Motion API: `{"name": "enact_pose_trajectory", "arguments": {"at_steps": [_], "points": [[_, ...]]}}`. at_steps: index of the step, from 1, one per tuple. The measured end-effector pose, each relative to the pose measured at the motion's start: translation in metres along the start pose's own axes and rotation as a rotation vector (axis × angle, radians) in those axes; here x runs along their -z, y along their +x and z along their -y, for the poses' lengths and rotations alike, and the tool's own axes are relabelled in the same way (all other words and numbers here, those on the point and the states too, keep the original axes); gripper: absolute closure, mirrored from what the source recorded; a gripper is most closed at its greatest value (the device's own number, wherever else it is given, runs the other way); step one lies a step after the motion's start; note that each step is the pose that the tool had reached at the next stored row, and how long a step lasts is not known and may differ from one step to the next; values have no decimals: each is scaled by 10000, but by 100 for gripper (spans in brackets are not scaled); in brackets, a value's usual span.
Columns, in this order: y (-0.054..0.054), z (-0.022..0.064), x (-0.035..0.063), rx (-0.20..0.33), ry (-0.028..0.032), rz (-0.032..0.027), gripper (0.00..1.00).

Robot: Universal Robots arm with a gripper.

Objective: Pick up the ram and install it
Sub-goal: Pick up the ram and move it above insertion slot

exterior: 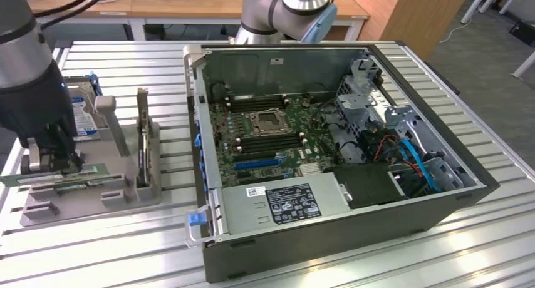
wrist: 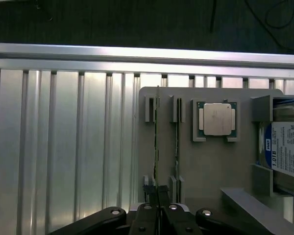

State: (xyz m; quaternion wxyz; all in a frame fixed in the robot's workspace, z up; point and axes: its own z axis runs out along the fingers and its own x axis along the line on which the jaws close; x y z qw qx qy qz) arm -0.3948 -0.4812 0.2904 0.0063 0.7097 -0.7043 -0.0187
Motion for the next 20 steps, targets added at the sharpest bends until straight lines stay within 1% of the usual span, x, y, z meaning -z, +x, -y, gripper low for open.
{"name": "enact_pose_trajectory", "arguments": {"at_steps": [6,20], "points": [[-4,-8,214,-34,1,2,88],[-13,-27,760,-44,0,1,88]]}}
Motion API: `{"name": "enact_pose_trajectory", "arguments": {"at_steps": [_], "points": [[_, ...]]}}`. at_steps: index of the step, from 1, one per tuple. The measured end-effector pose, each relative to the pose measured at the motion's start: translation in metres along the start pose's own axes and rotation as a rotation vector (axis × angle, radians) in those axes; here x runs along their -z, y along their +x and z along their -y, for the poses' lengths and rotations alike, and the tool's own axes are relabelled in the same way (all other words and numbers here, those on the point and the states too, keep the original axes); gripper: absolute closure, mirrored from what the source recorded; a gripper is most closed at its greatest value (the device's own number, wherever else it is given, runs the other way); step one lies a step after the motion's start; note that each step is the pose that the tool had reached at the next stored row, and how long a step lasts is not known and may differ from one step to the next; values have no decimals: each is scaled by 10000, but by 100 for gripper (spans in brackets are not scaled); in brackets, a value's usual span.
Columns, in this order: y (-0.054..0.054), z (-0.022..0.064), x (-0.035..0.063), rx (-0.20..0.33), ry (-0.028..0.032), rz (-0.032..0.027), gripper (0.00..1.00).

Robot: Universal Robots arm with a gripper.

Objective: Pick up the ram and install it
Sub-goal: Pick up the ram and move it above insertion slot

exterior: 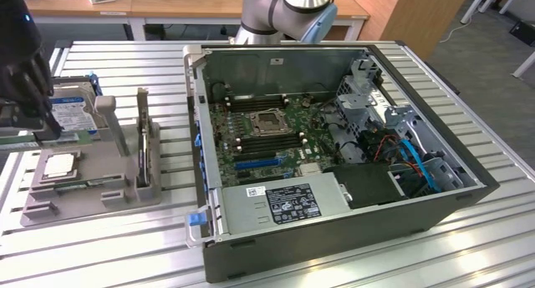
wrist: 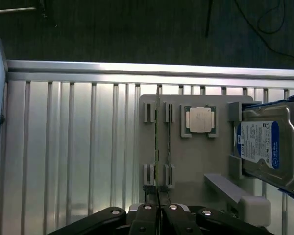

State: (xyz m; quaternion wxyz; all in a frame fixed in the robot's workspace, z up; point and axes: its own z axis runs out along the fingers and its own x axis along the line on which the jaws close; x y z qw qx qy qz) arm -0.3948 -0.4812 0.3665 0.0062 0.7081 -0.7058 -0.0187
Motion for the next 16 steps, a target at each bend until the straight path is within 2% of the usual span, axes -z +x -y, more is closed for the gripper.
{"name": "enact_pose_trajectory", "arguments": {"at_steps": [9,16], "points": [[-6,-11,322,0,0,0,88],[-6,-12,346,0,3,0,88]]}}
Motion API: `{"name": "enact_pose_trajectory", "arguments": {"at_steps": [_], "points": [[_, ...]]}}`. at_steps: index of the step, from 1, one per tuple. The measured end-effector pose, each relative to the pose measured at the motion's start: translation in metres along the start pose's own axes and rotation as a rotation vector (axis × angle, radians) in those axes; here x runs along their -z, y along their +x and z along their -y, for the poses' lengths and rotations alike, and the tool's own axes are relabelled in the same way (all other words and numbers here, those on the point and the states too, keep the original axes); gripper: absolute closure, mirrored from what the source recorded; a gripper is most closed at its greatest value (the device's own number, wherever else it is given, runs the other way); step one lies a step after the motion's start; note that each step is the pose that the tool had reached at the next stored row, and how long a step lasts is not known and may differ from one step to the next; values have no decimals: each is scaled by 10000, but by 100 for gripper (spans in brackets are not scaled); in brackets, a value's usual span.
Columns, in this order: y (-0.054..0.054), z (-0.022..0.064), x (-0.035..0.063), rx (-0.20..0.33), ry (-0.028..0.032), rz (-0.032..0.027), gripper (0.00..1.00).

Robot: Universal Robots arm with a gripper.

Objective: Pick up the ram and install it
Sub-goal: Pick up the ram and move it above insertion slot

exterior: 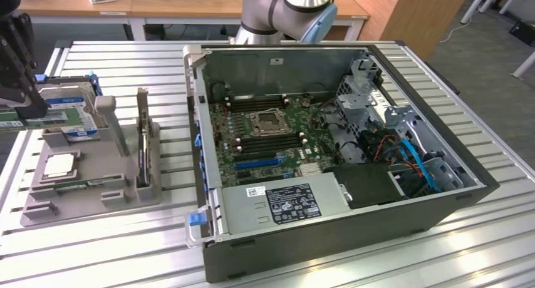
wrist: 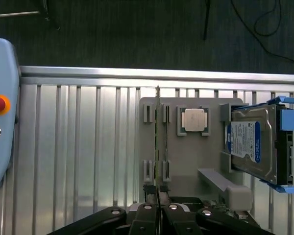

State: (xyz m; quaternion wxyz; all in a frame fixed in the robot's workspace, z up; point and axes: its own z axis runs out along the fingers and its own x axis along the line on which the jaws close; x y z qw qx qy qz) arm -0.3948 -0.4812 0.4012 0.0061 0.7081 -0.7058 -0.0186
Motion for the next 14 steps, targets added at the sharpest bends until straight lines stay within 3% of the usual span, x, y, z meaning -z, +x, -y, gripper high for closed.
{"name": "enact_pose_trajectory", "arguments": {"at_steps": [6,14], "points": [[0,64,3,0,-1,-1,88],[1,342,12,8,0,0,88]]}}
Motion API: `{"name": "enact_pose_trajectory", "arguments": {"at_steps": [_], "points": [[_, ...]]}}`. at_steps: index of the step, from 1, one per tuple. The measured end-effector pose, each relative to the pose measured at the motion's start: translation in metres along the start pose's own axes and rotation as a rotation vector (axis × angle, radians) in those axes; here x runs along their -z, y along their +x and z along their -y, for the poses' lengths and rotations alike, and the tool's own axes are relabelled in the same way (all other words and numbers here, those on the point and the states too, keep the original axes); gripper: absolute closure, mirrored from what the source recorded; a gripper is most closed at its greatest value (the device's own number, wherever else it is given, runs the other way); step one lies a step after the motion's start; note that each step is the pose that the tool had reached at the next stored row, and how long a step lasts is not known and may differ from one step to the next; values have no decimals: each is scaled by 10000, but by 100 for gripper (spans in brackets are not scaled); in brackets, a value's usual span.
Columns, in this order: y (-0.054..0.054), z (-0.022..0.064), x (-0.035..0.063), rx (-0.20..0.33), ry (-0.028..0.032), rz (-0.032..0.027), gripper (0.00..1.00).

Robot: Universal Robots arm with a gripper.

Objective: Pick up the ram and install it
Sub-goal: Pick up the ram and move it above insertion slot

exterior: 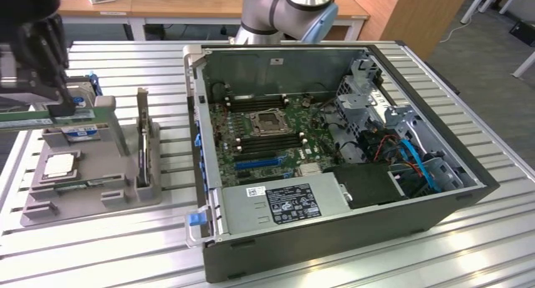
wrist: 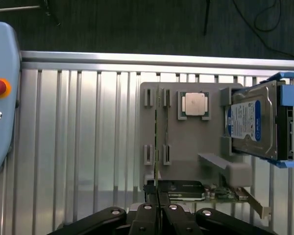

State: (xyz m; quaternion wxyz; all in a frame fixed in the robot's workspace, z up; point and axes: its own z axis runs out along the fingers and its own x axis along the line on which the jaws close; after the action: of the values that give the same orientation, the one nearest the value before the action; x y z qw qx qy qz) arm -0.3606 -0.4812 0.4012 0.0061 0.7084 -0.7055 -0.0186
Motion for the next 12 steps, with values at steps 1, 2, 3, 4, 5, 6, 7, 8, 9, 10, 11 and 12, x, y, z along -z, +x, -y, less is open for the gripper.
{"name": "enact_pose_trajectory", "arguments": {"at_steps": [1,2,3,4,5,6,7,8,9,10,11,12], "points": [[0,41,2,1,0,-1,88],[0,82,3,2,-1,-1,88],[0,125,5,4,-1,-1,88],[0,172,6,7,0,-1,88],[0,211,7,10,0,0,88],[1,252,9,14,0,0,88],[1,296,11,19,-1,-1,88],[1,340,13,24,-2,-2,88],[1,385,14,31,-1,-1,88],[1,429,15,37,0,0,88],[1,474,17,45,-1,-1,88],[2,518,19,53,-2,-2,88]]}}
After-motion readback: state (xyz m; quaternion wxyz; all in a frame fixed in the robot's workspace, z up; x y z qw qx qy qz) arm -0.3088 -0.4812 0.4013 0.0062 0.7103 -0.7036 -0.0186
